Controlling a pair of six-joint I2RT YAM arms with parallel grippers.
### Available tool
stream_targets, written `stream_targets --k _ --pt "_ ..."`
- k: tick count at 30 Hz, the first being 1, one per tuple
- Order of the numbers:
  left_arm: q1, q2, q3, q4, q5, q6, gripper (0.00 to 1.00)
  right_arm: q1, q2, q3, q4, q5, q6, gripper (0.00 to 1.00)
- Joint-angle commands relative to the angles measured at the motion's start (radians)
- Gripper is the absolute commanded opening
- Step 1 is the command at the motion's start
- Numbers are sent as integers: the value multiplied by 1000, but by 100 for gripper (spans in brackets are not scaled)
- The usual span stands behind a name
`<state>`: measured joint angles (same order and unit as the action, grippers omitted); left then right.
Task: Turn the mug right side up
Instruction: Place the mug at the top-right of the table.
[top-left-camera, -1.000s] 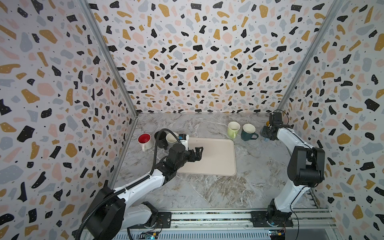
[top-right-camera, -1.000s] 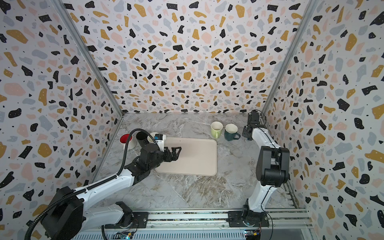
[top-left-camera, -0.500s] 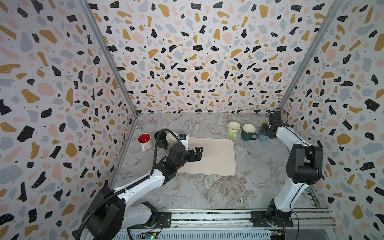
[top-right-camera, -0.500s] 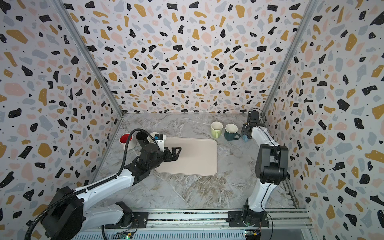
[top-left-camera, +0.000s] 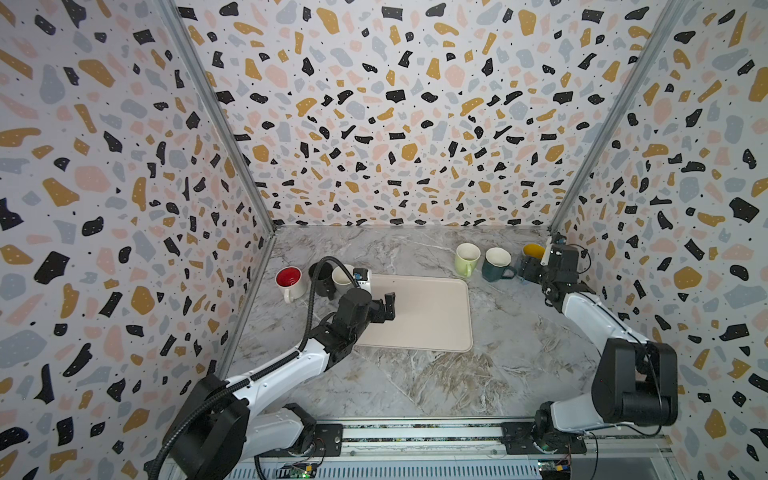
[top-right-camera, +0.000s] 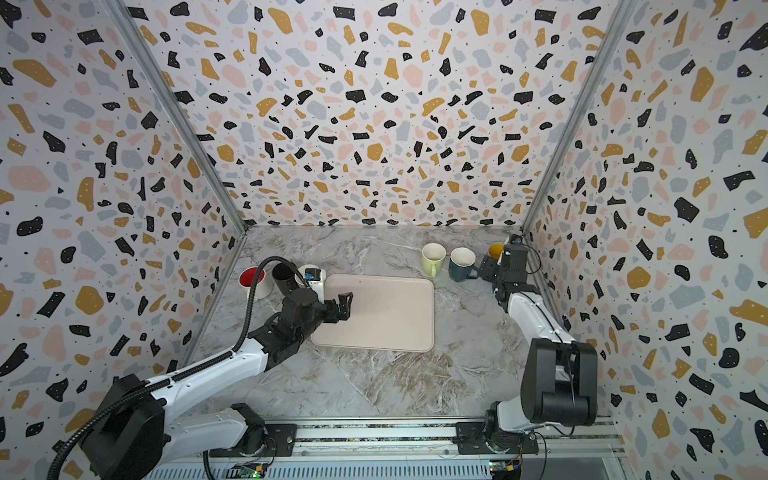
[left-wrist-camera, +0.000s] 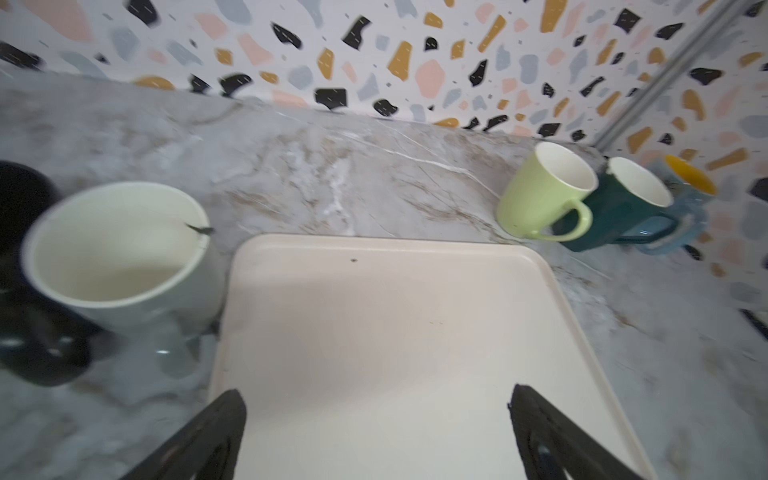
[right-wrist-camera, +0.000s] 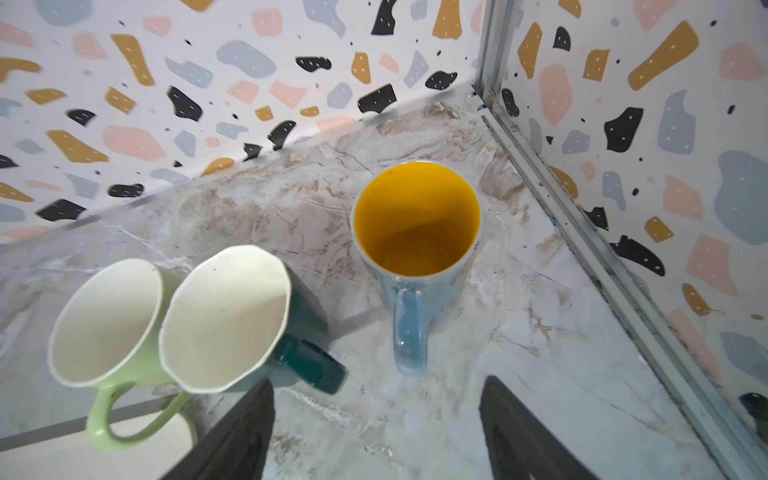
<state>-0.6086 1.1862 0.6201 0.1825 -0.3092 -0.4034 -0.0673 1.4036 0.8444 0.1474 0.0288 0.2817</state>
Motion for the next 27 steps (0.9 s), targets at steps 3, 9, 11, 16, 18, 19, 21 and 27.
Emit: stream_targets --k 3,9,11,16,18,19,21,27 --pt "29 -49 -11 88 -465 145 100 15 -60 -226 406 -32 34 81" --pt "99 -12 -108 355 -639 287 100 22 52 -318 570 -43 120 82" --pt "130 26 -117 417 -660 333 100 30 41 -333 585 10 108 85" --pt "213 154 -105 482 -592 366 100 72 -63 -475 774 157 16 86" --pt "230 198 -114 524 -558 374 100 83 -109 -510 792 194 -32 86" --pt "233 207 -100 509 -541 380 100 102 -133 -521 772 275 -59 86" --pt "240 213 -91 504 -480 394 100 102 -157 -534 735 357 -35 87" --pt "289 201 -100 519 -402 389 100 88 -125 -500 710 304 -47 87"
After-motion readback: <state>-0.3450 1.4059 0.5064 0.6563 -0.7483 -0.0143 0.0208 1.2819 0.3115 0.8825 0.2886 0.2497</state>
